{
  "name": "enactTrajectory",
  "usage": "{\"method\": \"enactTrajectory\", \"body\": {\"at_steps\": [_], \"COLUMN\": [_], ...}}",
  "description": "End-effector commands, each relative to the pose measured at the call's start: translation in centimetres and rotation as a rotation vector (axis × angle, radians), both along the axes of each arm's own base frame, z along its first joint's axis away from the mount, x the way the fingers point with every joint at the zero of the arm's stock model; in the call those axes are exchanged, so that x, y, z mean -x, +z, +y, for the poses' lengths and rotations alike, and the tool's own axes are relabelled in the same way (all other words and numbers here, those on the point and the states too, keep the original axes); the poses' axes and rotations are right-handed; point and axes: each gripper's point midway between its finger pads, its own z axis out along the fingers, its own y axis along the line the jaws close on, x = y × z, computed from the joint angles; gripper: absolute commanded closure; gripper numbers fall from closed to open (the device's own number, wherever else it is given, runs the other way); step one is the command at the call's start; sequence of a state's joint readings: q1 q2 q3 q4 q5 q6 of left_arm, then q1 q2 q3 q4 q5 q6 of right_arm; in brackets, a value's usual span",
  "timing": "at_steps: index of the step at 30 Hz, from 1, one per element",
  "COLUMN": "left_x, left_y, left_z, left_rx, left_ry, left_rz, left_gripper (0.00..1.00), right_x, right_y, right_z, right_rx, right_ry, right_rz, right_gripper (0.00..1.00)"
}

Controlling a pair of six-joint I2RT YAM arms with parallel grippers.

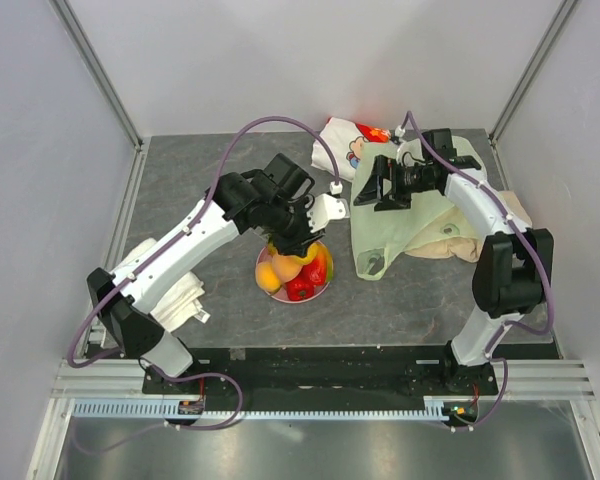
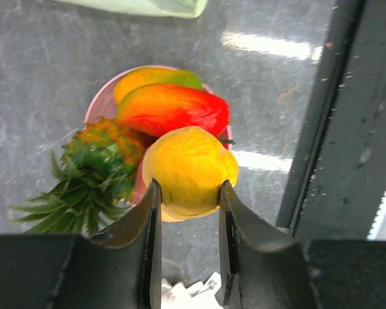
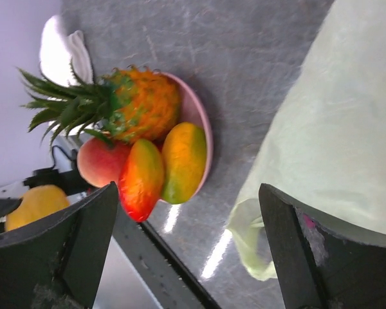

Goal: Take the fake fruits out of the plastic bag

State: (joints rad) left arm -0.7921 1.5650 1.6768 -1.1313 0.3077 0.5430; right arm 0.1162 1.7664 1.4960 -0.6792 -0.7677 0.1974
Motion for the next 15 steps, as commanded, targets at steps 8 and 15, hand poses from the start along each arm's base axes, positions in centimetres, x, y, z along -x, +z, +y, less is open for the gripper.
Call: {"method": "enactTrajectory", "body": {"at_steps": [8,15], "left_x": [-3.9,-5.1], "left_y": [-0.7,-1.2], "left_z": [-0.5,-1.2], "left_rx": [-0.075,-0.089], "left_ry": [0.047,0.061], "left_rz": [-0.109,-0.117], "left_gripper": [0.85,0.83], "right_x": [5.2,5.0], "right_y": [1.7,-1.8], "right_z": [4.1,4.7], "right_rx": [0.099,0.146], "right_ry": [0.175,0.173], "right_rz": [-0.132,-0.064], "right_gripper": [0.02,0.02]}}
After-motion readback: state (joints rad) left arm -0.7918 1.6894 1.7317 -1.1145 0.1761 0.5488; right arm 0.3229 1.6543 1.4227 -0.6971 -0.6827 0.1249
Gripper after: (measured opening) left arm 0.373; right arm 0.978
